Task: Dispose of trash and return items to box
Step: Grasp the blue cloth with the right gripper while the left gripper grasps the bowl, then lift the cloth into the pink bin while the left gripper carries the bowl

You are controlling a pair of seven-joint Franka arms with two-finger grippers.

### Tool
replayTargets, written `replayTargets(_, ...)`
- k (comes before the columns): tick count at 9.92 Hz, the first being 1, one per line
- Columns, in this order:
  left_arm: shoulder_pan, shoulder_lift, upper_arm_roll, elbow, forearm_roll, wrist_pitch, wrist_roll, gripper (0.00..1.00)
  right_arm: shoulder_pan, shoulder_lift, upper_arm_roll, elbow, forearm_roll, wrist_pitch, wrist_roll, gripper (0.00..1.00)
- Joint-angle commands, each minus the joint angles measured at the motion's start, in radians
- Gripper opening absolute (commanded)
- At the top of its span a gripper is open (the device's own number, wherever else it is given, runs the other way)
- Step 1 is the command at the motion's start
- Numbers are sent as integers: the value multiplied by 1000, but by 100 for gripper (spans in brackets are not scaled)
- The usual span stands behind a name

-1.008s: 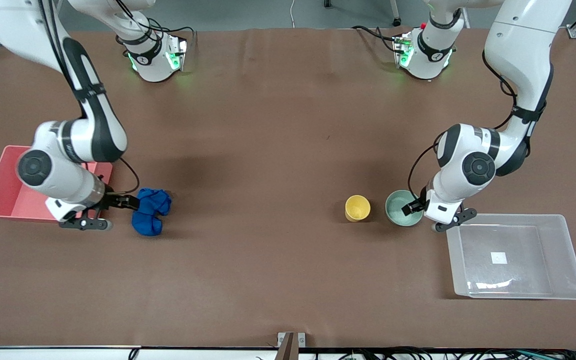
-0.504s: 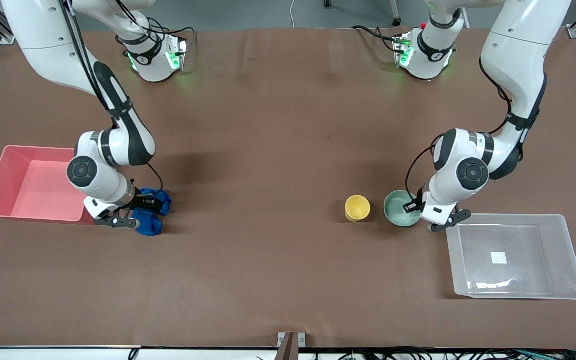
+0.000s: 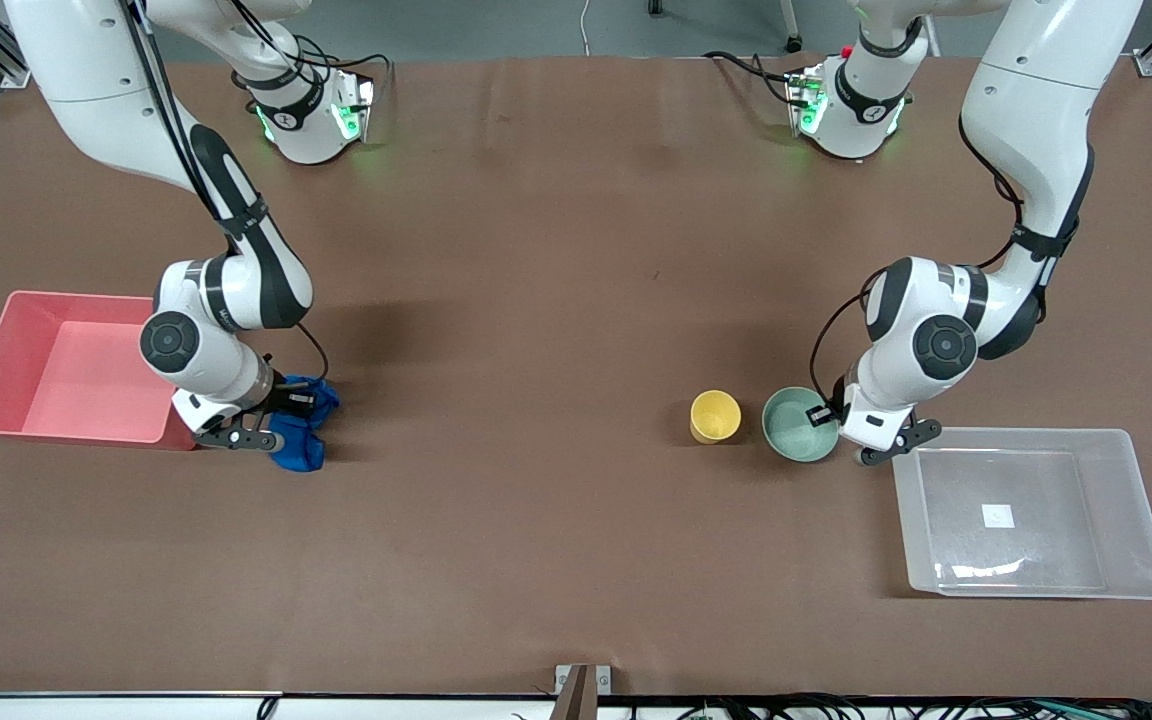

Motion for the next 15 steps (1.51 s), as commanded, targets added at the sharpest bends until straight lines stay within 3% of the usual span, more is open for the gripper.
replayTargets(1, 4, 10, 3, -1, 29, 8, -16, 0, 0, -23, 0, -24, -5, 2, 20, 3)
replayTargets(3, 7, -59, 4, 15, 28, -60, -11, 0, -1, -34, 0, -23, -5, -1, 20, 2)
replayTargets(7, 68, -81, 13, 286, 31, -351, 132, 0, -15, -145, -3, 57, -5, -185, 20, 1)
replayTargets(9, 149, -58, 12, 335, 84, -358, 283, 0, -38, -213, -4, 72, -5, -234, 9, 1)
replayTargets(12, 248, 81, 12, 484, 103, -338, 508, 0, -99, -323, -4, 66, -5, -342, -37, 1)
replayTargets(15, 303, 206, 12, 506, 103, -162, 607, 1, -251, -400, -4, 30, -5, -403, -249, 1)
